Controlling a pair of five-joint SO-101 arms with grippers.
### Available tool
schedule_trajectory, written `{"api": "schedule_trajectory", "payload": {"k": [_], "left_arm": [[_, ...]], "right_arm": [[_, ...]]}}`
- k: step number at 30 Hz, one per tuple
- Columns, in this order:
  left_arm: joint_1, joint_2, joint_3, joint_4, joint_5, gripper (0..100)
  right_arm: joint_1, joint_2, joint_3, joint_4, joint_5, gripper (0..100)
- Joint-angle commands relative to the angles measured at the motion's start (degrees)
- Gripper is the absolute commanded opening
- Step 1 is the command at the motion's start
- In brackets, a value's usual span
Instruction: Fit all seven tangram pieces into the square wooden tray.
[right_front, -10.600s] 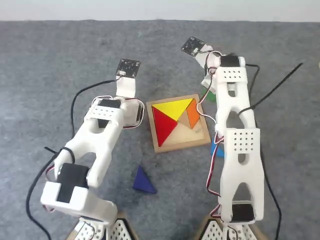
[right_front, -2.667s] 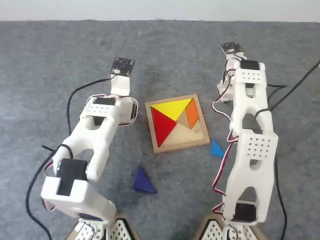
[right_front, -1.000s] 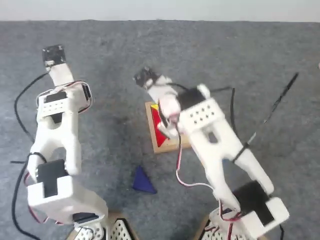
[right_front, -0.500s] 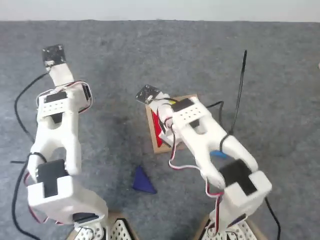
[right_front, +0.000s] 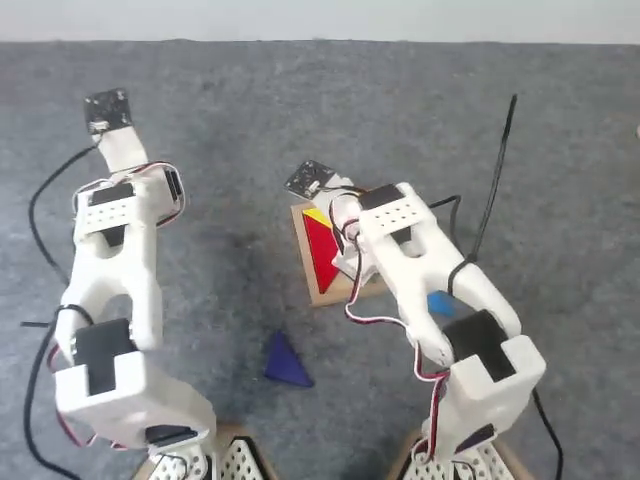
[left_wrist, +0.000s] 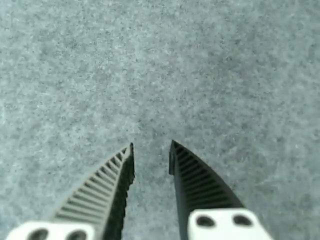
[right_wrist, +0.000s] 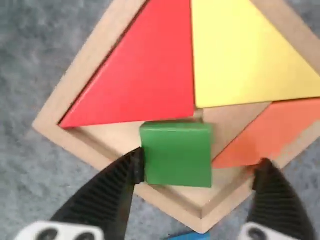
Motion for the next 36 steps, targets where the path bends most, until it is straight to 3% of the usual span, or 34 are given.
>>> {"api": "schedule_trajectory", "payload": {"k": [1, 16, 24, 36], "left_arm": [[0.6, -0.4, -2.2, -1.1, 0.2, 11], [1.5, -0.4, -2.2, -1.1, 0.1, 11], [1.5, -0.4, -2.1, -1.1, 0.1, 11], [1.5, -0.4, -1.6, -1.2, 0.1, 11]], "right_arm": [[-0.5, -0.7, -3.4, 0.8, 0.6, 35.8], [5.8, -9.1, 0.8, 1.1, 0.2, 35.8], [5.1, -8.9, 9.1, -7.5, 0.2, 35.8], [3.7, -0.8, 4.4, -9.2, -0.3, 35.8]]}}
